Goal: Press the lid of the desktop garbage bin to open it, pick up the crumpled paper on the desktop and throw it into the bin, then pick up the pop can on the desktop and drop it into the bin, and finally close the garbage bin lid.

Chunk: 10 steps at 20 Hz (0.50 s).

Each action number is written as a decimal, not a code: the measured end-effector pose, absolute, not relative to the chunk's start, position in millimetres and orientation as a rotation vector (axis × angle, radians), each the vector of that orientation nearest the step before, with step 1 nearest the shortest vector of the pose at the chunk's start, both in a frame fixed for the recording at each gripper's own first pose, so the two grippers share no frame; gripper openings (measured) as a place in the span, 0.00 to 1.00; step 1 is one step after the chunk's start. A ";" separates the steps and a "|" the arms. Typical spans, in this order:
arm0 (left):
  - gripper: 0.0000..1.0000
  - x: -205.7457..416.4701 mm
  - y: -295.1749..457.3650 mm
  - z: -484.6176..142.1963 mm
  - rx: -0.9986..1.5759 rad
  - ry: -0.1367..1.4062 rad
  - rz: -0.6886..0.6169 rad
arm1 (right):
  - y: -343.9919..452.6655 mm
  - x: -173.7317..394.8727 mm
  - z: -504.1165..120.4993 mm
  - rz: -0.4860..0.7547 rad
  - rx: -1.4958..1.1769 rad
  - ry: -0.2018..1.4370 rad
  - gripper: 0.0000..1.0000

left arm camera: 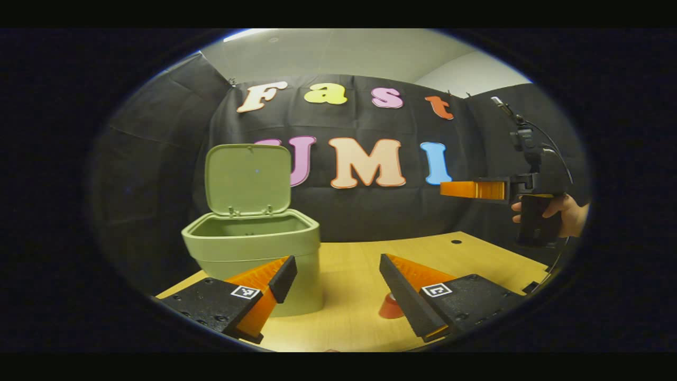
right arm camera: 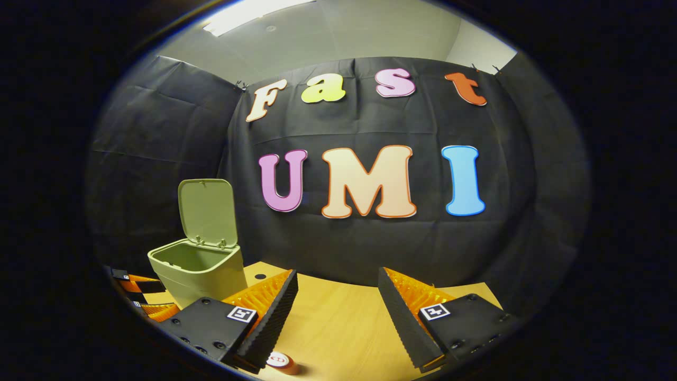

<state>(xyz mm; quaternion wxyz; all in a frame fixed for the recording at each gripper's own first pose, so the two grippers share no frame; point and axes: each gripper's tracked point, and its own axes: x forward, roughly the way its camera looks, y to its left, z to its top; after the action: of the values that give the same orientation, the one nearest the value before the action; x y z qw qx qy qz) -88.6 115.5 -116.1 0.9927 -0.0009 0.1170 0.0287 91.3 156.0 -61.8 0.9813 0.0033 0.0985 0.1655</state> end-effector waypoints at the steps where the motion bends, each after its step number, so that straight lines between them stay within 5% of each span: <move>1: 0.99 -84.2 106.7 -120.7 -0.005 0.242 0.037 | 144.8 89.4 -64.4 0.316 0.011 0.205 0.96; 10: 0.95 -62.1 43.0 -183.4 -0.025 0.359 -0.089 | 67.4 76.8 -85.7 0.195 0.016 0.266 0.96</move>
<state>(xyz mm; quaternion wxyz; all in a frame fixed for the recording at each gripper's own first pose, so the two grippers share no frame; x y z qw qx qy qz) -62.1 43.0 -183.4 0.9829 -0.0125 0.1785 -0.0445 76.8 67.4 -85.7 0.9864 0.0079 0.1325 0.0969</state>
